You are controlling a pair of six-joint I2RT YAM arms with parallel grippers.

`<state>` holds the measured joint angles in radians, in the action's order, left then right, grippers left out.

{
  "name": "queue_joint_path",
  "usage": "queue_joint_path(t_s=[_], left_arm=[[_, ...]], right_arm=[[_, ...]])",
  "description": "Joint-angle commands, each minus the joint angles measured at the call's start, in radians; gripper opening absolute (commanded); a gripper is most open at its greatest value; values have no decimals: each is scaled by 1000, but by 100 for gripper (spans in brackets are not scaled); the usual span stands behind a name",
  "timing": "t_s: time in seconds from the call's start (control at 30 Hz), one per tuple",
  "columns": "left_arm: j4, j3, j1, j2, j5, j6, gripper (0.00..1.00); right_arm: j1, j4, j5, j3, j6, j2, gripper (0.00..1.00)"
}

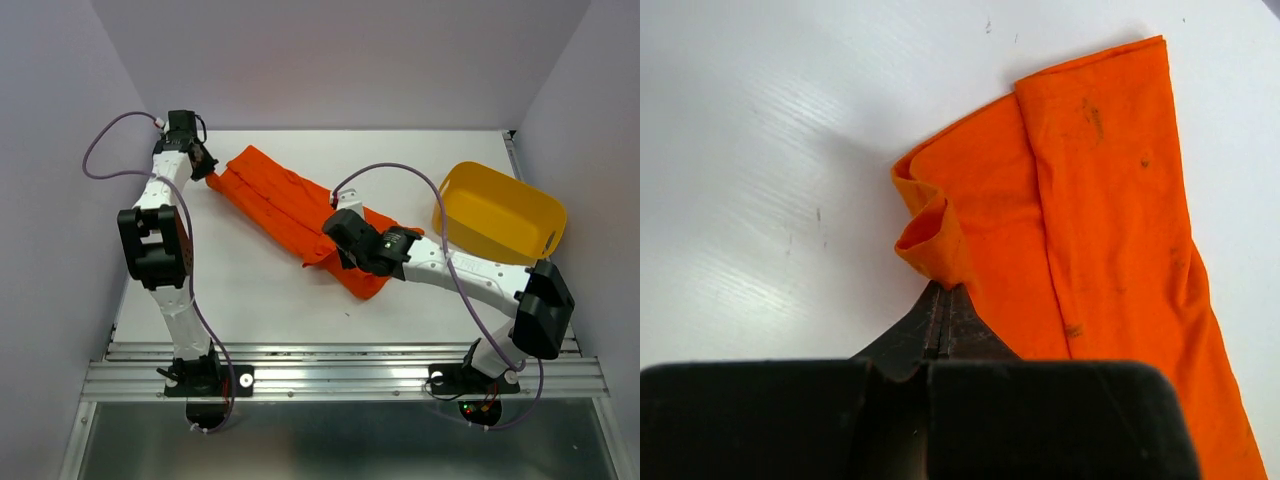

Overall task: Roll the t-shirts
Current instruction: Fold the T-shirt at the center of the board.

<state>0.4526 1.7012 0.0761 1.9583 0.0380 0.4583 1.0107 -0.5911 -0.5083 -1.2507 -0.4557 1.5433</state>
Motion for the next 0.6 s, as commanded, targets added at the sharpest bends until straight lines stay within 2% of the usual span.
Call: queue_joint_path(t_s=[0.0,0.1,0.3,0.5,0.57], left_arm=[[50,103,-4,74,20,13,0],[87,176,-6,128,40,16,0],[124,189,-6,148,62,11,0],[103,19,-6,18,108,-20,0],[113,-35,-4,-16,149,-38,0]], right_arm=[[-50,59,30,-55,66,-11,1],[-83,73,47,-61,89,3,1],[-123,76,71,-70,123,17,1],[-123,71,146,-41,126,-18,1],[-123,65,220,-14,115,-29,1]])
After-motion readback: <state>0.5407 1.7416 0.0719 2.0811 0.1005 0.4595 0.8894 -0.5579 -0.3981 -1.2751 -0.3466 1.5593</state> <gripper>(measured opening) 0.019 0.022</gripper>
